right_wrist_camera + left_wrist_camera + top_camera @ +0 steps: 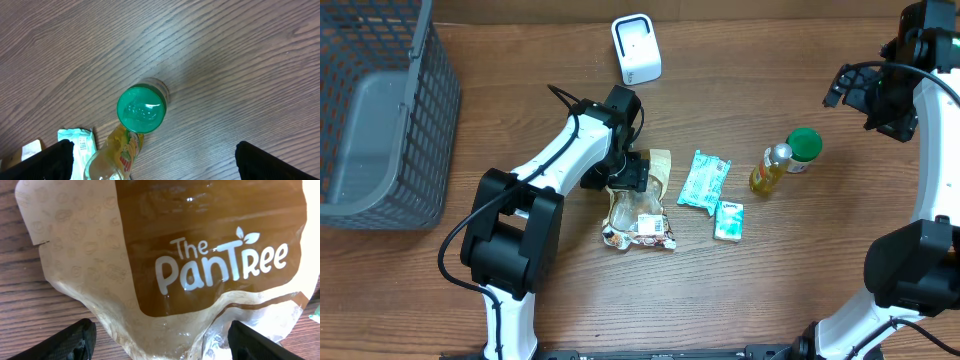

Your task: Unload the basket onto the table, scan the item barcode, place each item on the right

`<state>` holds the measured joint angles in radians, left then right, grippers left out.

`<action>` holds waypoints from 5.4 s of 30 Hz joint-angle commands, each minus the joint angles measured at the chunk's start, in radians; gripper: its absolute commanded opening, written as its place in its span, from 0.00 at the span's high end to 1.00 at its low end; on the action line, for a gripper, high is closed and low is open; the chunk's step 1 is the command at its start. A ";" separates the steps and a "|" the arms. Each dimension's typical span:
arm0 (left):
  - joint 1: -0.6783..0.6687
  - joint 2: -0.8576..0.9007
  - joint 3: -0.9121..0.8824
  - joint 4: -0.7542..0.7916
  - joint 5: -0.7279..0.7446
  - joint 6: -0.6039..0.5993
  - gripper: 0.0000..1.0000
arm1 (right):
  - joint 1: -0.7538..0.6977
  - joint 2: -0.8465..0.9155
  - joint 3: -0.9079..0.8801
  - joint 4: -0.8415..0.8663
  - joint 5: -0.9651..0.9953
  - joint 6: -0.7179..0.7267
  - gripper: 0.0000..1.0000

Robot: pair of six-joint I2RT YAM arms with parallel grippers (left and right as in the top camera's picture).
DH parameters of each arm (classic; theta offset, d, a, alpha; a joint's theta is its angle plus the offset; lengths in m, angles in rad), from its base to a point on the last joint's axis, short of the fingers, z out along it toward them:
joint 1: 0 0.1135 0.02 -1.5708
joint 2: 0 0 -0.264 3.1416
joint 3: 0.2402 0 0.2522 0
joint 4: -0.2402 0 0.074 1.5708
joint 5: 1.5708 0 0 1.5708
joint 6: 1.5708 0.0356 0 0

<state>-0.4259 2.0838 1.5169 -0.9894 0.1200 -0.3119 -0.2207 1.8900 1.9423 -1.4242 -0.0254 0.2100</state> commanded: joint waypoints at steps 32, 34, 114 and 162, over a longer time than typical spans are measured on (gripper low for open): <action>-0.009 0.006 -0.013 0.010 -0.026 -0.014 0.13 | 0.000 -0.016 0.000 0.005 0.006 0.006 0.00; -0.009 0.006 -0.017 0.012 -0.027 -0.014 0.13 | 0.000 -0.016 0.000 0.004 0.005 0.006 0.00; 0.004 0.006 -0.017 0.090 0.064 0.487 0.13 | 0.000 -0.016 0.000 0.004 0.005 0.006 0.00; 0.079 -0.145 0.002 -0.055 -0.119 0.253 0.00 | 0.000 -0.016 0.000 0.005 0.005 0.005 0.00</action>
<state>-0.3515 1.9160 1.5116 -1.0439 -0.0425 -0.1516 -0.2211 1.8900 1.9423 -1.4235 -0.0254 0.2100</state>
